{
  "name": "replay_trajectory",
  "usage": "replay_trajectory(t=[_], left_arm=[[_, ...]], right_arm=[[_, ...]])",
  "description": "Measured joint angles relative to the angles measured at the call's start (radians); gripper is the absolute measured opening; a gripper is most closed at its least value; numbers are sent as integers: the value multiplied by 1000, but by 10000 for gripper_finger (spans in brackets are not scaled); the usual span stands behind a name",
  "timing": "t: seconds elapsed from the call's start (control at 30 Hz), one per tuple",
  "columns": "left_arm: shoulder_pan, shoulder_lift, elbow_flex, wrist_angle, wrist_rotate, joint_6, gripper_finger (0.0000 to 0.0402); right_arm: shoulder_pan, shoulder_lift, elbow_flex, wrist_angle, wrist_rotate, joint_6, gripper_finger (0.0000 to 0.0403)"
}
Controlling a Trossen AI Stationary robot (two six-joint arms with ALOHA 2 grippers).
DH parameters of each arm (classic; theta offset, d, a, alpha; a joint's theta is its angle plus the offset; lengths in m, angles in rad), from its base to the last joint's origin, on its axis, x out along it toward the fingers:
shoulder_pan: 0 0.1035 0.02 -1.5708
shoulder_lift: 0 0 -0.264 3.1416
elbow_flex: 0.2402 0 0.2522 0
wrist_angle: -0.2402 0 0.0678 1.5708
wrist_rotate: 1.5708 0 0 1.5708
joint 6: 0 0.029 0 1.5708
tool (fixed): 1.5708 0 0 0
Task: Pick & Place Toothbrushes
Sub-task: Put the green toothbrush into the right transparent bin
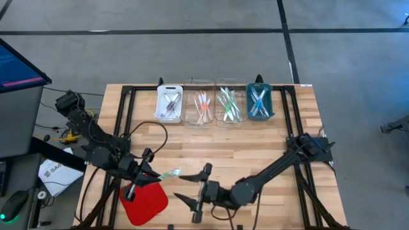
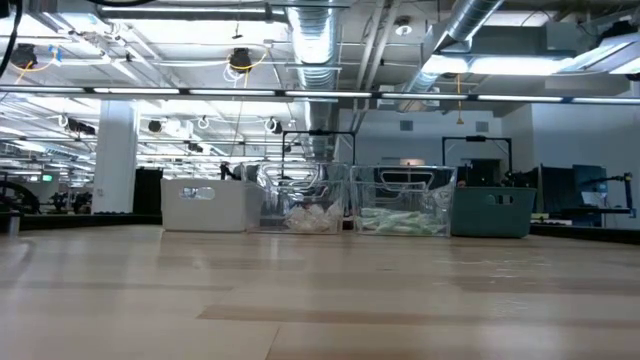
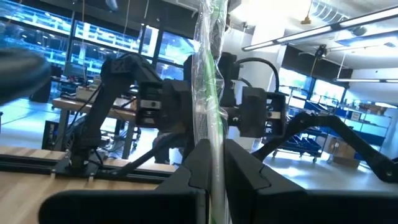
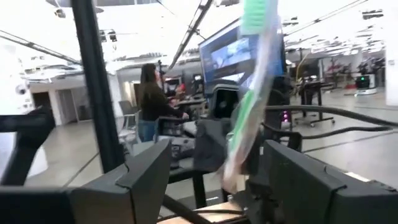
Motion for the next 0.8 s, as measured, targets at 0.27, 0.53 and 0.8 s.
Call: replay_trajectory(t=[0.27, 0.53, 0.8], left_arm=[[-5, 0, 0, 7, 0, 1, 15], [-3, 0, 0, 14, 0, 12, 15], [11, -1, 0, 16, -36, 41, 15]], right_arm=[[-63, 0, 0, -3, -43, 22, 248], [-97, 0, 0, -3, -53, 58, 248], [-119, 0, 0, -2, -124, 105, 248]])
